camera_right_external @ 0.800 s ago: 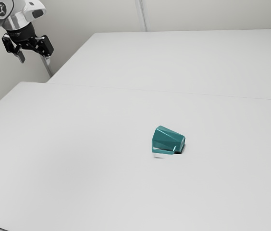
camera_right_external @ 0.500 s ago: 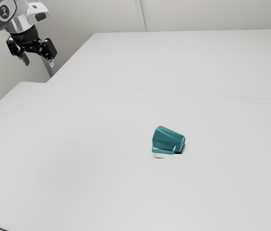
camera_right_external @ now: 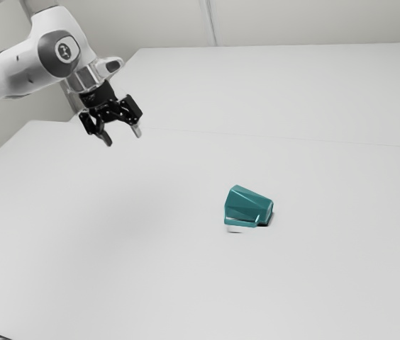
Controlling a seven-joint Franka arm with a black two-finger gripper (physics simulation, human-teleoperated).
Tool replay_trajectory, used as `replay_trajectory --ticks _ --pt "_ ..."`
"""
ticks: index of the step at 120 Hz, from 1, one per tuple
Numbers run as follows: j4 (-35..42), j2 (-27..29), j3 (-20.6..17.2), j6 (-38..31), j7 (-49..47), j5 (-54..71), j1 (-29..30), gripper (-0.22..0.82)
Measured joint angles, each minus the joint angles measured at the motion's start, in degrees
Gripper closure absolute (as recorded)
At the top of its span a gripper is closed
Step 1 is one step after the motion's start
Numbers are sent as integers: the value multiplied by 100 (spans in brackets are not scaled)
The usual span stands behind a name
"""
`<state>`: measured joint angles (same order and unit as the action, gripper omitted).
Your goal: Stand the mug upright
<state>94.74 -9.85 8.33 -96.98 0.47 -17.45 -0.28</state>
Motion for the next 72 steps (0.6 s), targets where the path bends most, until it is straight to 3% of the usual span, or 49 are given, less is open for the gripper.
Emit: replay_trajectory --ticks 31,72 --pt "474 -568 -31 -159 55 -1349 -13 0" --pt "240 -1448 -425 -788 130 -2297 -42 0"
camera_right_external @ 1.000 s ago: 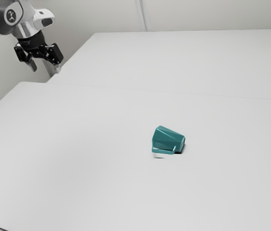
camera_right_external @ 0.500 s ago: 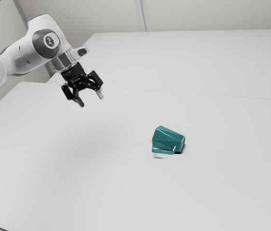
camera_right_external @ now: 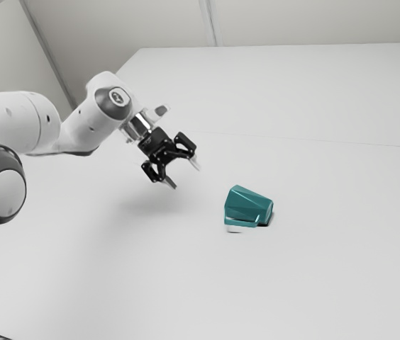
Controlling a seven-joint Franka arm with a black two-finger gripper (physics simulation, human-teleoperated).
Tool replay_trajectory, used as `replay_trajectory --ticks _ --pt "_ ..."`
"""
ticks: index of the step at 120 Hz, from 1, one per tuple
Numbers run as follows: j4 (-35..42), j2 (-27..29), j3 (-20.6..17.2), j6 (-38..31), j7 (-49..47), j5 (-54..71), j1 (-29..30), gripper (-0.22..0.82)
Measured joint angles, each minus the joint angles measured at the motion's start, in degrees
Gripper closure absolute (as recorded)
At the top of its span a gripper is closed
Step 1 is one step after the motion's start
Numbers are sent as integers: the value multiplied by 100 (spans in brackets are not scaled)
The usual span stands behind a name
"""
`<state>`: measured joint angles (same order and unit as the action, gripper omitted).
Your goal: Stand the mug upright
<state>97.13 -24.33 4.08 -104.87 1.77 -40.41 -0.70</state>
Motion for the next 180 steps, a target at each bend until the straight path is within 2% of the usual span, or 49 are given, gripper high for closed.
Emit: replay_trajectory --ticks 28,68,126,137,152,160,180 --pt "-140 -414 -365 -472 56 -441 -12 0" --pt "-57 -590 -761 -833 106 -1063 -35 0" --pt "23 -775 -969 -1019 85 -1404 -191 0" --pt "-1 -786 -982 -1102 81 -1375 -223 11" --pt "-11 -785 -988 -1259 74 -1270 -274 40" --pt "-25 -779 -989 -1328 62 -1183 -291 52" --pt "-164 -747 -1027 -1437 -6 -893 -307 63"
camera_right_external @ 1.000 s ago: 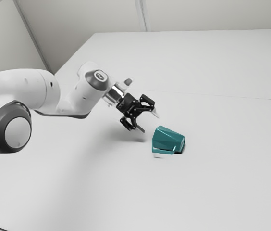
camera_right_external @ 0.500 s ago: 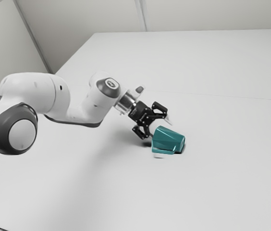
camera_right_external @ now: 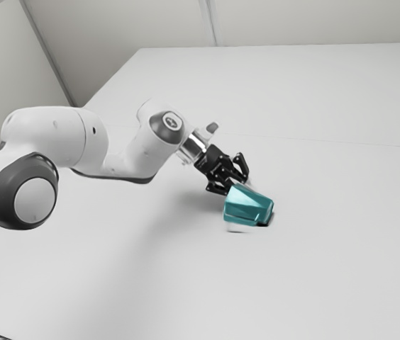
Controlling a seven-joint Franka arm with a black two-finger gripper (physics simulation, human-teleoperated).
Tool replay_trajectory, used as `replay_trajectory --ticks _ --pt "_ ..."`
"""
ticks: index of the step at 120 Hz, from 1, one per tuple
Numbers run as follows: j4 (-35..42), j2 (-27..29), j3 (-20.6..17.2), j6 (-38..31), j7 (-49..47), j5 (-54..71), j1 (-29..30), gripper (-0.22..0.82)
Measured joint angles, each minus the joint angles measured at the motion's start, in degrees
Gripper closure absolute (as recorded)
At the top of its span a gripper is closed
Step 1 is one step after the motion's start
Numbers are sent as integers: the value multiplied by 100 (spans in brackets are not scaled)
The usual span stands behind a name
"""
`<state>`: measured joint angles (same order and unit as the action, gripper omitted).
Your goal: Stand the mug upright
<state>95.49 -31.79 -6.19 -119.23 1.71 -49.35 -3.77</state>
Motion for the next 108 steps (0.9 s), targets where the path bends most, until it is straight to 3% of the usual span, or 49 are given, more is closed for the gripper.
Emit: replay_trajectory --ticks 36,57,108 --pt "-98 59 -118 -105 -141 326 -16 73" --pt "-74 467 -119 -135 -315 790 -104 76" --pt "282 1485 -99 -133 -923 3823 -159 76"
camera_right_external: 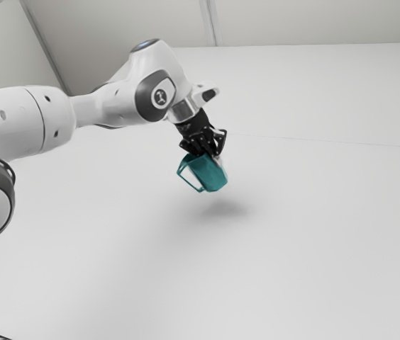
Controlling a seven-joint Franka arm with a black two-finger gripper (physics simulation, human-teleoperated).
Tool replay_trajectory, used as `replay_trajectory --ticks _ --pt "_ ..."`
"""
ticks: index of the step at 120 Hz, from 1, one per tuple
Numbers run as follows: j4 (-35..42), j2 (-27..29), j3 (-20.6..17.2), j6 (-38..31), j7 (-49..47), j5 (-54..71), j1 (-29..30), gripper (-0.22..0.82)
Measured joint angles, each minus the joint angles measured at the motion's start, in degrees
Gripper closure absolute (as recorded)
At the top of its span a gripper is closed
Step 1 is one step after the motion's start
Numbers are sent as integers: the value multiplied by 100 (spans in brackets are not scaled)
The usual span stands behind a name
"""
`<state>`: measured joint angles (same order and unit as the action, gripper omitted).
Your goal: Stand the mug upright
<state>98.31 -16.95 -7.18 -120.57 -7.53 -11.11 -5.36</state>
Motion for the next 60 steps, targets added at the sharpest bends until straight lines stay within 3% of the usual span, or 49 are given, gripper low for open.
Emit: replay_trajectory --ticks 29,60 --pt "1107 843 73 -102 -320 1099 51 78" --pt "2004 1270 266 -506 -567 1290 91 78"
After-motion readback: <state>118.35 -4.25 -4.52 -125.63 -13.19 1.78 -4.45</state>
